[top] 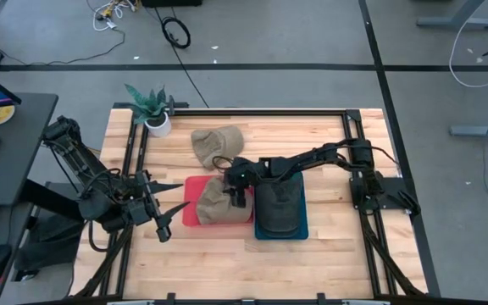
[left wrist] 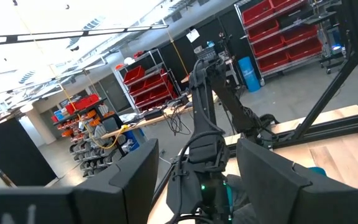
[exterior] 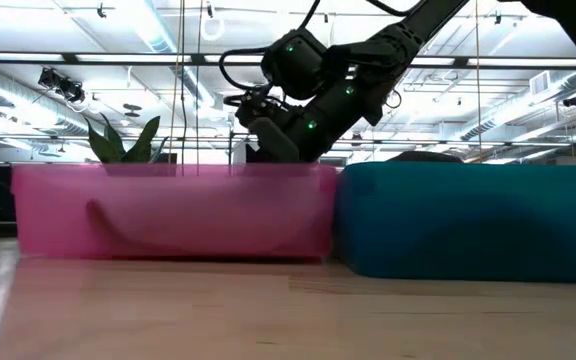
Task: Pick & Place hat
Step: Put the top brown cap into the red bin, then put the brown cap into the red bin
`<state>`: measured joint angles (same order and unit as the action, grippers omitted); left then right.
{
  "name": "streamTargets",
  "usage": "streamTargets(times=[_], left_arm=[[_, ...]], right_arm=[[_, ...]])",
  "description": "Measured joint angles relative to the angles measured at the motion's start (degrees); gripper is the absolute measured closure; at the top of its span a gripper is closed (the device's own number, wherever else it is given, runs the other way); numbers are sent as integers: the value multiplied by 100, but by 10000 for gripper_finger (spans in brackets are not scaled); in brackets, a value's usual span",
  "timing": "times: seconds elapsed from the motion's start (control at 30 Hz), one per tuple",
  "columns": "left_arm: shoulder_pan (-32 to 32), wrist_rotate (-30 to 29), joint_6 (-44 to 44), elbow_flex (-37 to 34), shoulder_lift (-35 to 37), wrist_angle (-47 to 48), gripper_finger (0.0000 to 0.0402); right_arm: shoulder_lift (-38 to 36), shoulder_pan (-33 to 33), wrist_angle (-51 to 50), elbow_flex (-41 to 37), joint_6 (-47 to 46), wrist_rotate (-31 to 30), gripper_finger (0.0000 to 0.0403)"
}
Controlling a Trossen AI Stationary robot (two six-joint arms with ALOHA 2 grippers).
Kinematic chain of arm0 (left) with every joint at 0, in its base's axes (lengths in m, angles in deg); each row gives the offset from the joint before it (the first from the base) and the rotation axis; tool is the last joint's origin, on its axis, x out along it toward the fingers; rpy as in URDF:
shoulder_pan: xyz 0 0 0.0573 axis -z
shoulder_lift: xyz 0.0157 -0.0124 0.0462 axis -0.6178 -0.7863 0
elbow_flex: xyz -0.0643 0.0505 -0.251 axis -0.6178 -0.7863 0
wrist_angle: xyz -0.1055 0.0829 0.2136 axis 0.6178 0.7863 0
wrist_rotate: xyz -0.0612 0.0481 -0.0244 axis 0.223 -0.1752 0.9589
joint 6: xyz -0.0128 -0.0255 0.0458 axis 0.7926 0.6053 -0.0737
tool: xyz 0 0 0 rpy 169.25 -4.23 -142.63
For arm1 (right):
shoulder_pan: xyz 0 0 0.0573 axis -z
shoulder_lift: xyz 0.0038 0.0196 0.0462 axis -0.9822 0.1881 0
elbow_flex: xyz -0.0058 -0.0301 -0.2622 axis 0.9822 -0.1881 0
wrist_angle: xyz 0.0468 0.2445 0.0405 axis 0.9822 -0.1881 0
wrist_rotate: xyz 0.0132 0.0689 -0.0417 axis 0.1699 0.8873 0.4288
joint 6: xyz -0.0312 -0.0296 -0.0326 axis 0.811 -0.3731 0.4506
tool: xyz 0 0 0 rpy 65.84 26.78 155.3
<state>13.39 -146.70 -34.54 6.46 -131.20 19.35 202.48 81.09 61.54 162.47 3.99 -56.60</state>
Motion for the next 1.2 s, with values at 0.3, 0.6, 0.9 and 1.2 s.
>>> streamTargets(times=[0.3, 0.6, 0.9, 1.2], left_arm=[[0, 0, -4, 0, 0, 0, 181], [1, 0, -9, 0, 0, -2, 181], [1, -7, -60, 0, 0, -4, 181], [0, -9, -335, 0, 2, -74, 181]], right_arm=[[-324, -115, 12, -22, -47, 239, 218], [-752, -88, 529, -13, -99, -701, 218], [-741, 223, 784, -4, -1609, -1701, 218], [-671, 623, -579, 865, -1960, -1988, 233]])
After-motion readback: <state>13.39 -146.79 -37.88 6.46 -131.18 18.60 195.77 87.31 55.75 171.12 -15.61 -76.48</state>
